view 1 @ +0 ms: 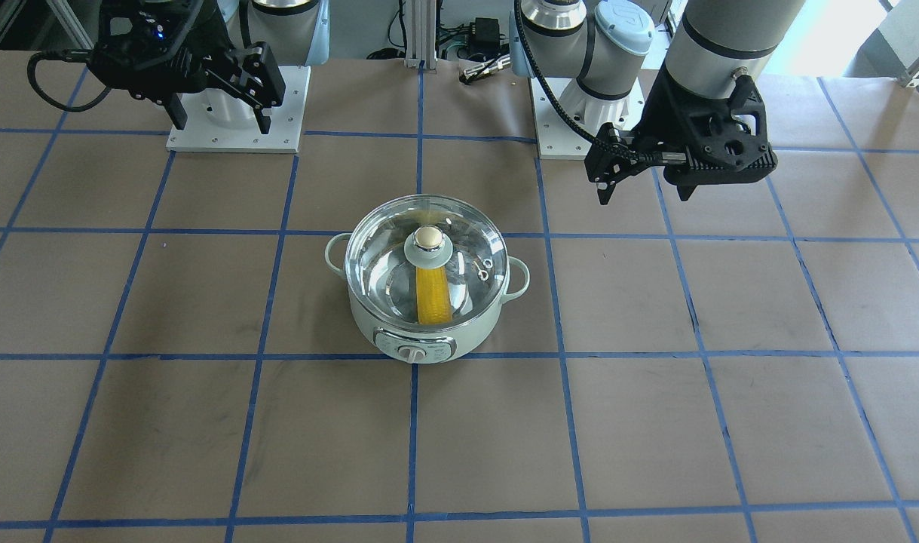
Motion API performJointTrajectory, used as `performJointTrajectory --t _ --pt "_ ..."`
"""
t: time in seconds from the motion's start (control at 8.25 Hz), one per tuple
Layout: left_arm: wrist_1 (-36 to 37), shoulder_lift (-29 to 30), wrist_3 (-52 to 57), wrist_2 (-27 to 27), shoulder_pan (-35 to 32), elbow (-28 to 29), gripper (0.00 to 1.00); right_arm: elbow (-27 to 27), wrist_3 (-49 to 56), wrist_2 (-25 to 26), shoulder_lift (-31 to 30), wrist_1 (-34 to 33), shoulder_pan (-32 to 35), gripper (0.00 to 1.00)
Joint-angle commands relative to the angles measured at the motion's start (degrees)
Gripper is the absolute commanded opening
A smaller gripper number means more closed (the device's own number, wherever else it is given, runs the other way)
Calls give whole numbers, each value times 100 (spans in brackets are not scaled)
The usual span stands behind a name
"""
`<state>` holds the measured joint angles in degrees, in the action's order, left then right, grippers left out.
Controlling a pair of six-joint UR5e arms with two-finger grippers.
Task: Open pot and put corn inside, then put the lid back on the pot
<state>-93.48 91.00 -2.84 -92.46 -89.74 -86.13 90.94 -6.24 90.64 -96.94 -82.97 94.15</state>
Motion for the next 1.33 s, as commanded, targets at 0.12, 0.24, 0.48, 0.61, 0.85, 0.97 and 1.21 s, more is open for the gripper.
performJointTrajectory --t 0.12,0.24,0.48,0.61,0.85,0.97,1.21 --pt "-3 -3 -6 -17 0 -44 100 2 0 32 0 9 -2 100" --pt "-3 -12 -6 -35 0 -88 100 2 0 24 0 9 -2 100" --pt "-3 -12 -6 -35 0 -89 100 2 9 41 0 9 -2 100" --pt "-3 -20 -24 -44 0 -89 100 2 9 24 0 9 -2 100" --pt "-3 -29 -33 -44 0 -89 100 2 9 24 0 0 -2 100" --pt "-3 -47 -24 -35 0 -89 100 2 9 41 0 0 -2 100" --pt "-3 -38 -15 -44 0 -115 100 2 9 6 0 0 -2 100"
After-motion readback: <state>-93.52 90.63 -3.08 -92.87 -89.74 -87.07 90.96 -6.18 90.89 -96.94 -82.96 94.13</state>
